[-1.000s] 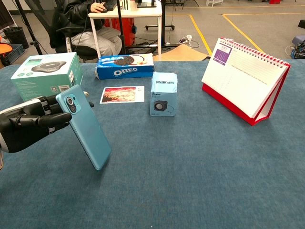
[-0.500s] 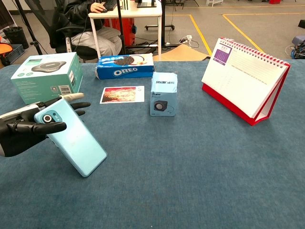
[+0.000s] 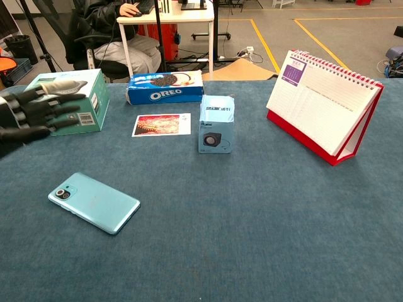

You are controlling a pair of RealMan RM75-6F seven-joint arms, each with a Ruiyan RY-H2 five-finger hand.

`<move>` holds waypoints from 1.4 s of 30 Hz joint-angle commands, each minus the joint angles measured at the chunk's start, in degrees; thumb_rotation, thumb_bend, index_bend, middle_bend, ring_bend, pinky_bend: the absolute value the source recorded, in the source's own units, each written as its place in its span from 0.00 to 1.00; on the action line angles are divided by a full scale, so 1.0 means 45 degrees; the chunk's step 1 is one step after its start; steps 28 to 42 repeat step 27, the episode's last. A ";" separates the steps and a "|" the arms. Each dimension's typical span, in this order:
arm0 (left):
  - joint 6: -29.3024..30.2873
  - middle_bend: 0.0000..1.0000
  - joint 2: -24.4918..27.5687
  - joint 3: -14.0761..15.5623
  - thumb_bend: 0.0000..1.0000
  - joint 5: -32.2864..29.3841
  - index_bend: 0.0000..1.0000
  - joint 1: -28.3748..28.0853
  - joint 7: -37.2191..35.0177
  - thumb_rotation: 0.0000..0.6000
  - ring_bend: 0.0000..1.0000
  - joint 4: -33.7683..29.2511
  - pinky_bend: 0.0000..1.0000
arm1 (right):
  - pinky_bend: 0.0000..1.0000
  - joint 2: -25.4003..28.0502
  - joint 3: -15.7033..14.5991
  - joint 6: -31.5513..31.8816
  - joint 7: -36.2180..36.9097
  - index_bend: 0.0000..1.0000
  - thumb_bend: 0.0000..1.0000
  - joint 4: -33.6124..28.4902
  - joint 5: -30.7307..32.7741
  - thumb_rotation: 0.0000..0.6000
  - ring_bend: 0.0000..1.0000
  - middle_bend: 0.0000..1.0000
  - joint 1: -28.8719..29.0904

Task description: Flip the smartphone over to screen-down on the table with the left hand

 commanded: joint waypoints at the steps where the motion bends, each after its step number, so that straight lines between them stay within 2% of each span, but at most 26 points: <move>1: 0.0860 0.07 0.1786 -0.0538 0.06 -0.0258 0.07 0.0322 0.3238 1.00 0.00 -0.1874 0.00 | 0.00 0.0036 -0.0006 0.0041 0.0035 0.04 0.15 -0.0046 -0.0034 1.00 0.00 0.00 -0.0022; 3: 0.0963 0.08 0.2361 -0.0659 0.06 -0.0438 0.08 0.0451 0.4894 1.00 0.00 -0.2516 0.00 | 0.00 0.0056 -0.0014 0.0061 0.0047 0.04 0.15 -0.0078 -0.0062 1.00 0.00 0.00 -0.0031; 5: 0.1126 0.09 0.2932 -0.0770 0.06 -0.0615 0.09 0.0636 0.7266 1.00 0.00 -0.3061 0.00 | 0.00 0.0070 -0.0026 0.0076 0.0036 0.04 0.15 -0.0114 -0.0103 1.00 0.00 0.00 -0.0033; 9: 0.2007 0.09 0.3489 -0.1067 0.06 -0.1116 0.09 0.1302 1.3033 1.00 0.00 -0.3801 0.00 | 0.00 0.0090 -0.0047 0.0108 0.0024 0.04 0.15 -0.0172 -0.0175 1.00 0.00 0.00 -0.0039; 15: 0.3710 0.08 0.3557 -0.1052 0.05 -0.1362 0.09 0.2551 1.8299 1.00 0.00 -0.4546 0.00 | 0.00 0.0108 -0.0037 0.0183 0.0070 0.04 0.15 -0.0204 -0.0223 1.00 0.00 0.00 -0.0059; 19: 0.4312 0.07 0.3461 -0.0807 0.05 -0.1583 0.08 0.3316 2.0634 1.00 0.00 -0.5122 0.00 | 0.00 0.0114 -0.0032 0.0223 0.0105 0.04 0.15 -0.0191 -0.0262 1.00 0.00 0.00 -0.0064; 23: 0.4344 0.06 0.3370 -0.0570 0.05 -0.1477 0.08 0.3672 2.1357 1.00 0.00 -0.5351 0.00 | 0.00 0.0131 -0.0019 0.0276 0.0207 0.04 0.15 -0.0183 -0.0345 1.00 0.00 0.00 -0.0053; 42: 0.4301 0.06 0.3416 -0.0612 0.05 -0.1391 0.08 0.3773 2.1276 1.00 0.00 -0.5389 0.00 | 0.00 0.0139 -0.0003 0.0298 0.0251 0.04 0.15 -0.0175 -0.0357 1.00 0.00 0.00 -0.0050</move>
